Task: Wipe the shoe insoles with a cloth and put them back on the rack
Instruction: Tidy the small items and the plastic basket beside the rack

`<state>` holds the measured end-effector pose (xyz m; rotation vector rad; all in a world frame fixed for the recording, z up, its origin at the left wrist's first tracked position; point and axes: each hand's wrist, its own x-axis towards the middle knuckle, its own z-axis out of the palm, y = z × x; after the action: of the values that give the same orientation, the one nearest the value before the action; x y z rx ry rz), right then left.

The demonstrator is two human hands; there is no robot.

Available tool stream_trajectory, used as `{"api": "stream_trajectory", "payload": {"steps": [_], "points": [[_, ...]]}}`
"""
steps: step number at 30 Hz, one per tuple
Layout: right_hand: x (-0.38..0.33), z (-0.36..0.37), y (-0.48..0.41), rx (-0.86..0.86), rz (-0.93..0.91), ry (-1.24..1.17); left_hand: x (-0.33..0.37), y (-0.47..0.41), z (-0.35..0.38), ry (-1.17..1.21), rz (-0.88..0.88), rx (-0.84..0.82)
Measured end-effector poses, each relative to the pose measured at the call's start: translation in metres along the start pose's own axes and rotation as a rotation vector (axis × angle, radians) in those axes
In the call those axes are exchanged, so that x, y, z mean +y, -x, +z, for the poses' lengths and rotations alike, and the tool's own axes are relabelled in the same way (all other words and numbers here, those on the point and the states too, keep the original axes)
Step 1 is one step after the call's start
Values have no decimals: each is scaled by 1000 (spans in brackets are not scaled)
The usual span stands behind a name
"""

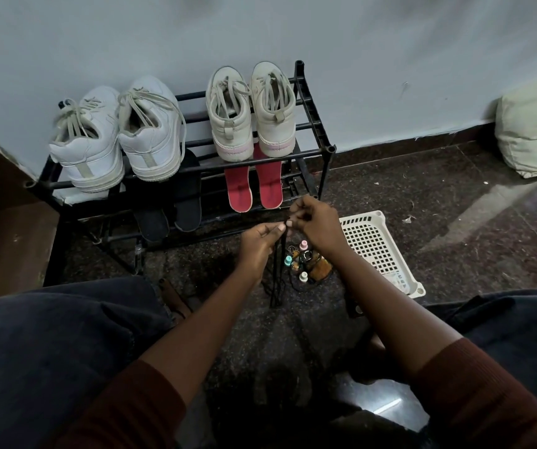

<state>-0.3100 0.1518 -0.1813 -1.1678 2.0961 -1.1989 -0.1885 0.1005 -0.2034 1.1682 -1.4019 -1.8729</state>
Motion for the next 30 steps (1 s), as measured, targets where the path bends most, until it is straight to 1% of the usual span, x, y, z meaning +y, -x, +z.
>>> {"api": "stream_trajectory", "payload": {"steps": [4,7,9,13,15,17,21,23,26,30], "points": [[1,0,4,40,-27,-62,-1,-4,0,-63,8,-9],[0,2,5,37,3,-143,2,-7,0,-108,43,-38],[0,2,5,33,11,-175,3,-10,-2,-128,40,-58],[2,6,5,23,25,-219,4,-16,-4,-240,36,-100],[3,9,5,14,60,-244,6,-18,-6,-233,45,-102],[2,12,5,-48,108,-322,7,-22,-8,-214,73,-94],[0,26,10,-227,205,-569,13,-23,-9,-183,101,-72],[1,34,13,-266,227,-579,14,-20,-9,-134,75,-70],[3,40,16,-282,236,-526,12,-21,-13,-37,20,-27],[8,37,17,-302,293,-532,15,-22,-18,378,-49,20]]}}
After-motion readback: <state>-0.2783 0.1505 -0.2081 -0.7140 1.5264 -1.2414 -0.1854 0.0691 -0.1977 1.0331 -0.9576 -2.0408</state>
